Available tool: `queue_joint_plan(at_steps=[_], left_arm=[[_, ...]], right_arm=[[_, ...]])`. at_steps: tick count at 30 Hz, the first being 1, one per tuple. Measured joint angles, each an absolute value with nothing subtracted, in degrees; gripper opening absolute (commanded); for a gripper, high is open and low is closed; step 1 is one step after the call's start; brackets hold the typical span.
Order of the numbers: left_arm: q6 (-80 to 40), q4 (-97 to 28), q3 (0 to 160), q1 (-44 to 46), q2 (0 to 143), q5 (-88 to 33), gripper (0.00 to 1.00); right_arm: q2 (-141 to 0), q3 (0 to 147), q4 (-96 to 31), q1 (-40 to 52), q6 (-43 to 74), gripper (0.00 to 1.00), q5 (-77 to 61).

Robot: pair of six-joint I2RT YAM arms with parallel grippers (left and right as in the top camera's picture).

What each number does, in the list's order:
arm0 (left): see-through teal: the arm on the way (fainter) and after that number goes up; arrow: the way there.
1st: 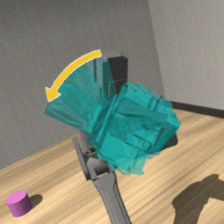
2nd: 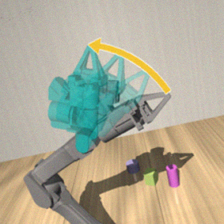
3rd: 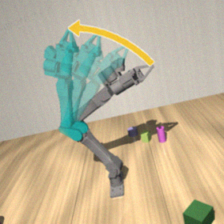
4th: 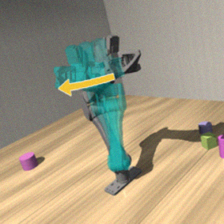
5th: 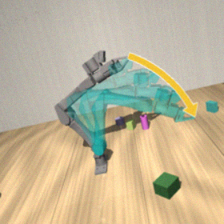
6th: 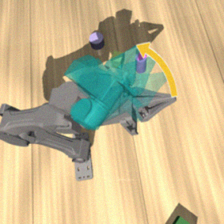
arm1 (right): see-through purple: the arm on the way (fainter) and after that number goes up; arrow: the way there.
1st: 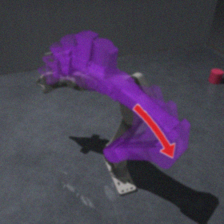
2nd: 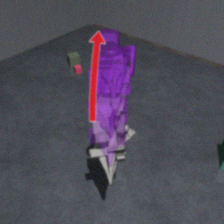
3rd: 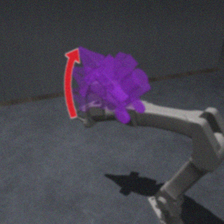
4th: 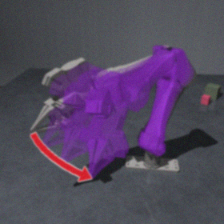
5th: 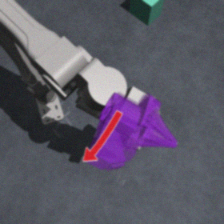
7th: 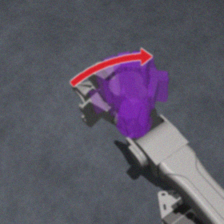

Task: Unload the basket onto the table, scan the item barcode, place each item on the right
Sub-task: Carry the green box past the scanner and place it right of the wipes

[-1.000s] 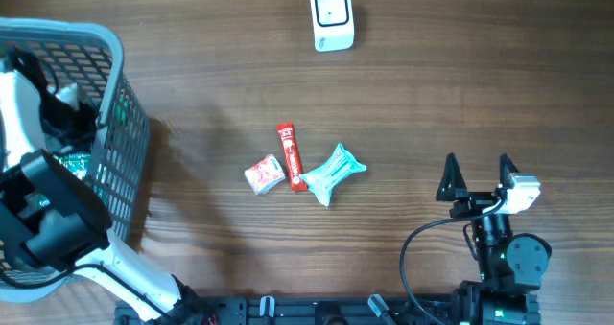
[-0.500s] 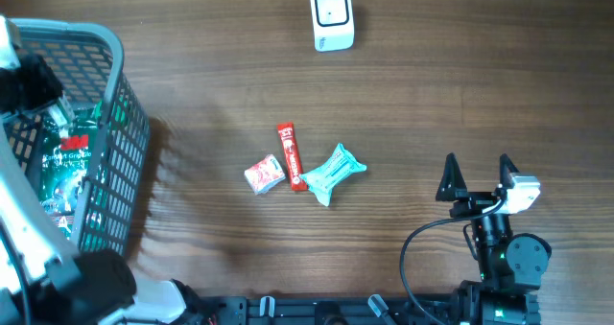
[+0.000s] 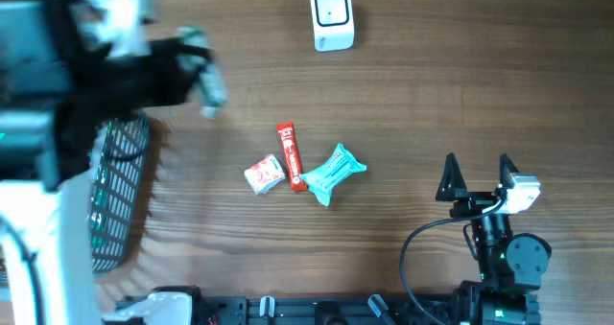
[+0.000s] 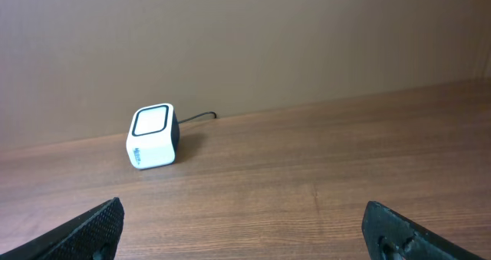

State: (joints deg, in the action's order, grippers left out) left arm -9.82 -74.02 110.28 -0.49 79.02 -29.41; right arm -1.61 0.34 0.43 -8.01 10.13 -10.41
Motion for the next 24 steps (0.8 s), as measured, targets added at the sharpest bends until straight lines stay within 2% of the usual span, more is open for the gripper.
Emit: queue_joint_plan(at_steps=[1, 7, 11, 18, 20, 21, 22, 24], left_arm=[[-10.3, -74.2, 110.3, 7.9, 82.4, -29.9, 0.04], [-11.0, -67.1, 110.3, 26.0, 93.9, -30.0, 0.04], [-11.6, -60.7, 110.3, 32.8, 104.0, -30.0, 0.04], [-14.1, -55.0, 110.3, 39.6, 120.1, -29.8, 0.05], [-14.6, -53.5, 110.3, 41.2, 123.7, -28.7, 0.10], [-14.8, -52.5, 110.3, 42.1, 125.5, -27.7, 0.18], [-15.0, -52.2, 110.3, 42.8, 126.7, -26.8, 0.31], [-15.2, -52.4, 110.3, 44.4, 128.9, -23.8, 0.37]], right_arm=[[-1.6, 0.3, 0.4, -8.0, 10.1, 1.00, -10.4], [-1.6, 0.3, 0.4, -8.0, 10.1, 1.00, -10.4], [-1.6, 0.3, 0.4, -8.0, 10.1, 1.00, -10.4], [-1.6, 0.3, 0.4, -8.0, 10.1, 1.00, -10.4], [-1.6, 0.3, 0.4, -8.0, 10.1, 1.00, -10.4], [-1.6, 0.4, 0.4, -8.0, 10.1, 1.00, -10.4], [-1.6, 0.3, 0.4, -8.0, 10.1, 1.00, -10.4], [-1.6, 0.3, 0.4, -8.0, 10.1, 1.00, -10.4]])
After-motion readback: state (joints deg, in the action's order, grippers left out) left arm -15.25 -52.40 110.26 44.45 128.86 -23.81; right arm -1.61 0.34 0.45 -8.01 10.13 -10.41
